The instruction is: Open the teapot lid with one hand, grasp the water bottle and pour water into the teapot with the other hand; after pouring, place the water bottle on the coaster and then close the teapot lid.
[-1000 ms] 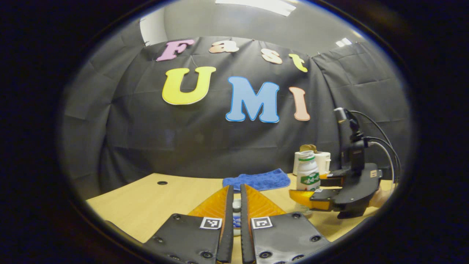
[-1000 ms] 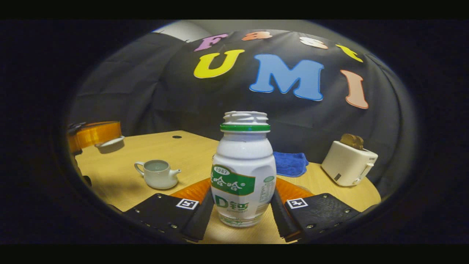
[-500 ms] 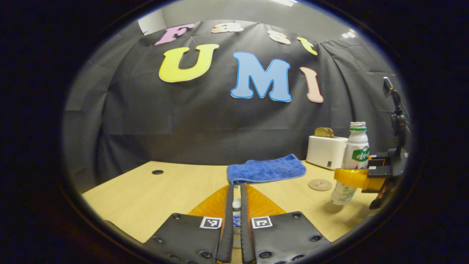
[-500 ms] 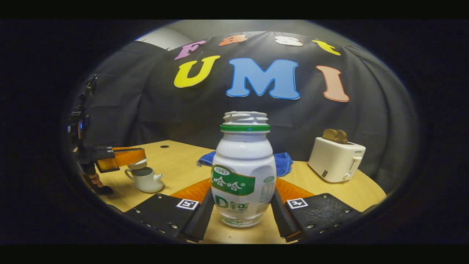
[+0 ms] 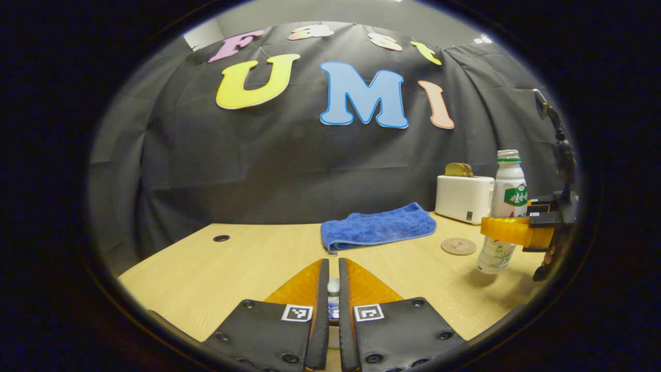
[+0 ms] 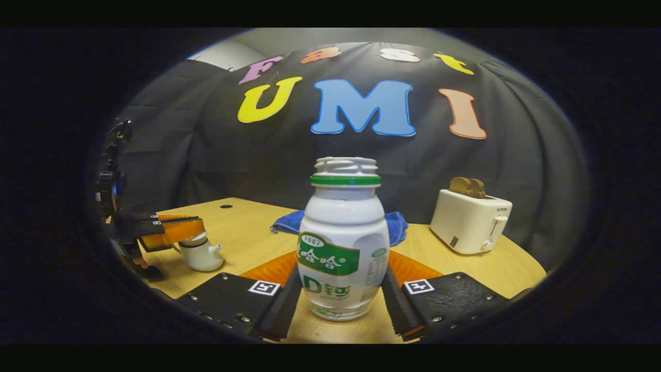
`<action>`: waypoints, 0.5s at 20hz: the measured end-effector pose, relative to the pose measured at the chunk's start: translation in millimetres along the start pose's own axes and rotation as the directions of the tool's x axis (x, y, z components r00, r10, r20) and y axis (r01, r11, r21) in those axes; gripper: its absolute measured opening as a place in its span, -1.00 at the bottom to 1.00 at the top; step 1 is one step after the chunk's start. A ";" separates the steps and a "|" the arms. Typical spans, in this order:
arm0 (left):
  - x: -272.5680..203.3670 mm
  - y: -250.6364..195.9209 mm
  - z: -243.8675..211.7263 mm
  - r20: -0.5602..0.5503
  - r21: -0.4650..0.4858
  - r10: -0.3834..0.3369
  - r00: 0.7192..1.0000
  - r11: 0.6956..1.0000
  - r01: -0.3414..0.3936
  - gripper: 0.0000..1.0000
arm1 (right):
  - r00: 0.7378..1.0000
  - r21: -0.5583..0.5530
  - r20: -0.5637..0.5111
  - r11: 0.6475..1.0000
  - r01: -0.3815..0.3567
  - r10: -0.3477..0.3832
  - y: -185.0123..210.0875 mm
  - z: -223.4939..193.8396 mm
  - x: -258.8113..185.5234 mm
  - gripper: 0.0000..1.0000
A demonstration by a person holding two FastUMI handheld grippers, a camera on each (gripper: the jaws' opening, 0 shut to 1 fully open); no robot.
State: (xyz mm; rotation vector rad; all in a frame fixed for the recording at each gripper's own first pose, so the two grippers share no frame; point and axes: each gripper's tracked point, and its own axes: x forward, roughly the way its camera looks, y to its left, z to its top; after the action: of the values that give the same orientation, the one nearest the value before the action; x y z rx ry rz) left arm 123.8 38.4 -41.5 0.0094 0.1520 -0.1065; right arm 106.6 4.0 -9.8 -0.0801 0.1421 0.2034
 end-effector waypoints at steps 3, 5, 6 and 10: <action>4.1 -0.5 -10.4 -0.029 -0.005 -0.003 1.000 1.000 0.002 -0.63 | 1.000 0.007 -0.003 1.000 0.003 -0.003 -2.2 -0.8 1.5 0.45; 2.6 -2.3 -11.1 -0.029 0.004 0.002 1.000 1.000 -0.002 -0.70 | 1.000 0.008 -0.003 1.000 0.005 -0.005 -2.9 -1.2 2.9 0.45; 2.6 -1.6 -12.4 -0.029 0.009 0.007 1.000 1.000 -0.007 -0.61 | 1.000 0.013 -0.002 1.000 0.003 -0.003 -3.1 -1.7 3.6 0.45; 0.1 0.0 -11.5 -0.012 -0.030 0.014 1.000 0.999 -0.014 -0.67 | 1.000 0.024 0.012 1.000 0.007 -0.007 -10.2 10.0 9.1 0.45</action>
State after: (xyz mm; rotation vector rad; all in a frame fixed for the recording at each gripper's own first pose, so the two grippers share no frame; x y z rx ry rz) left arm 122.1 38.6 -52.9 -0.0190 0.1657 -0.0905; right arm 118.8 -3.2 -0.6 -0.0553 0.1324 0.1950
